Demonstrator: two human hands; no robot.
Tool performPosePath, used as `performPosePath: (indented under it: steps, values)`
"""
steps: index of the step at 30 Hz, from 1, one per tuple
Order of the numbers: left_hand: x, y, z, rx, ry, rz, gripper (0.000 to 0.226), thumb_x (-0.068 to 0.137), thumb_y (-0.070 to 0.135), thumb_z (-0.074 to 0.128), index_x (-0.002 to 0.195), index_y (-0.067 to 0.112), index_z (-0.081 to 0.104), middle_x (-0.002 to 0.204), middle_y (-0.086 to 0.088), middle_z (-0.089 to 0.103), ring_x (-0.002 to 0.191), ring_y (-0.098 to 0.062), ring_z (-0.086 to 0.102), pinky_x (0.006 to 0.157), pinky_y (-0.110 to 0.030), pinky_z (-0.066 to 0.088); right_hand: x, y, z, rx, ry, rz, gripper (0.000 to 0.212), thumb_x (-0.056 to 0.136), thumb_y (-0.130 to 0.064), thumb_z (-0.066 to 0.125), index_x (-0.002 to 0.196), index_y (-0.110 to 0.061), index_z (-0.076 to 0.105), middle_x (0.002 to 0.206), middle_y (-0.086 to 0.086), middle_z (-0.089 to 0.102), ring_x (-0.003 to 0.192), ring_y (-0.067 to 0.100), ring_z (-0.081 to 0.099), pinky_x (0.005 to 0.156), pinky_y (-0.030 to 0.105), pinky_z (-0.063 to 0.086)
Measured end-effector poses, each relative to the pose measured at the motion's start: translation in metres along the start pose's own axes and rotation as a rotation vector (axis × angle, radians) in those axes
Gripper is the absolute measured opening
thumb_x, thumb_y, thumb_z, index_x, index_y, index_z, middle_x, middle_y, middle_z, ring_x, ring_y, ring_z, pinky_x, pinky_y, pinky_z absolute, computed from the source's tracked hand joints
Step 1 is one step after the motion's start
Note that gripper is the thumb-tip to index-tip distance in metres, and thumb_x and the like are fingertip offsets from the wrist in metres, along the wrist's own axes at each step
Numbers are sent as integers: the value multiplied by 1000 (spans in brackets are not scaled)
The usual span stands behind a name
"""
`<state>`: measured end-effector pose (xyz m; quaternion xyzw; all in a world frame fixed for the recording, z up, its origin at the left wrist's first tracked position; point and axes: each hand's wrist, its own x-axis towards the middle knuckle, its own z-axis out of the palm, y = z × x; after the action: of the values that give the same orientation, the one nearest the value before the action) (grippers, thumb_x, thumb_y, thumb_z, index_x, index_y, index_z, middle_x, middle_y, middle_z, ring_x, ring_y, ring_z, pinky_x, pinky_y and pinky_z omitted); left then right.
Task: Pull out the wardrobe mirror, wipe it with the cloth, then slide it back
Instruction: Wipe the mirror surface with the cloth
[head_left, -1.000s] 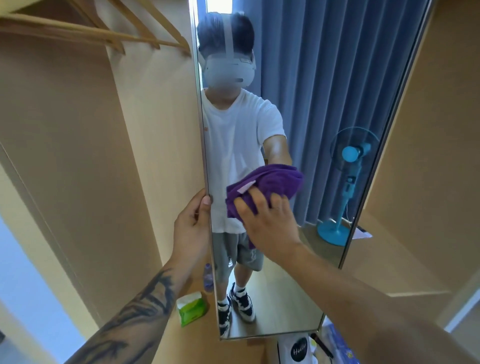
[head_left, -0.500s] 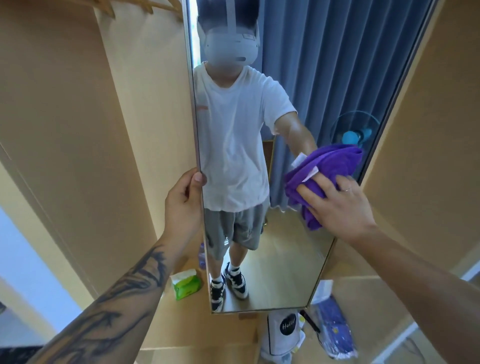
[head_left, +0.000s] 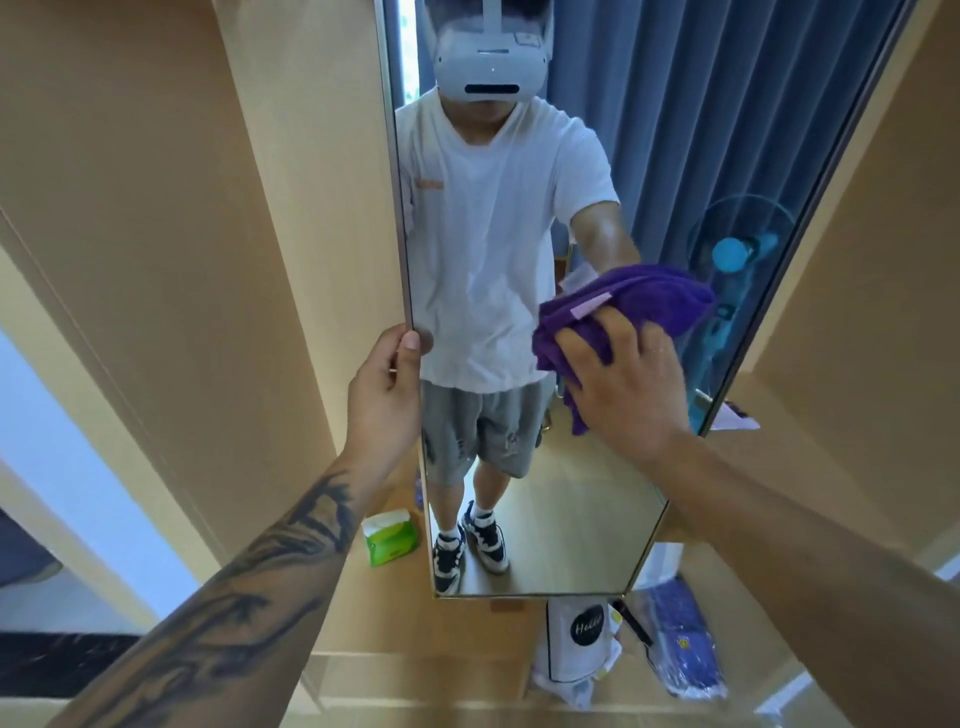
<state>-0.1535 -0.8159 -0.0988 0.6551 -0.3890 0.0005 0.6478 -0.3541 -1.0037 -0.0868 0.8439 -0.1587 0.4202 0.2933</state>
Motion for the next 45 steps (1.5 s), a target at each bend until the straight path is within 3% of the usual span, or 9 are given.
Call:
performPosePath:
  steps: [7,14,16,19,24,29,34,39,45]
  values:
    - [0,-7,-4,-33,-64,-111,30,106,57,44,107,41,69,97,14,71,97,-16,66,98,-67,54,45,-95,2,79,146,-101,39,97,-25,50,131,-29,68,138,8,53,102,34,51,85,48,52]
    - [-4,-10,-3,19,-36,-119,43,106,59,41,110,28,71,99,5,70,79,-24,58,77,-67,59,-45,4,25,-42,49,-76,42,96,-30,66,136,-28,51,141,12,50,106,40,53,85,51,56]
    - [-3,-11,-3,25,-23,-99,42,108,55,41,108,25,70,97,-2,69,79,-26,58,80,-67,58,-72,38,23,-54,6,-63,34,102,-28,60,135,-23,53,138,19,56,100,44,65,83,51,54]
    - [-3,-15,-1,23,4,-79,43,109,54,40,107,23,70,100,6,71,88,-19,63,91,-67,56,-91,67,13,-67,-28,5,34,100,-31,58,134,-23,56,137,18,45,94,43,57,82,53,54]
    - [-8,-11,2,14,21,-102,41,107,58,41,102,29,70,89,15,66,90,-17,59,95,-69,54,-87,53,3,-74,-65,129,43,86,-17,81,126,-11,66,129,22,41,86,50,58,75,58,55]
    - [-10,-7,-1,0,33,-130,46,103,64,42,106,29,72,88,14,68,83,-15,61,86,-59,60,-51,1,4,-6,9,237,44,86,-18,81,124,-11,60,128,21,37,86,48,58,74,55,54]
    - [-10,-7,-4,25,2,-125,37,106,61,42,104,37,70,89,23,69,79,-8,61,81,-49,59,-6,-84,7,114,-163,100,55,94,-48,48,143,-24,38,143,14,38,106,42,55,90,51,48]
    - [-6,-9,-12,13,-98,-114,27,112,43,45,98,42,67,86,17,71,80,-5,66,82,-45,62,1,-117,12,100,-265,-151,94,67,-49,85,149,-24,48,150,7,48,114,34,59,101,47,49]
    - [-7,-14,-12,96,-103,-58,24,112,41,44,116,32,66,85,18,64,79,-2,61,68,-6,42,-28,-77,9,79,-288,-137,48,99,-22,54,146,-18,57,148,14,57,120,40,63,100,51,49]
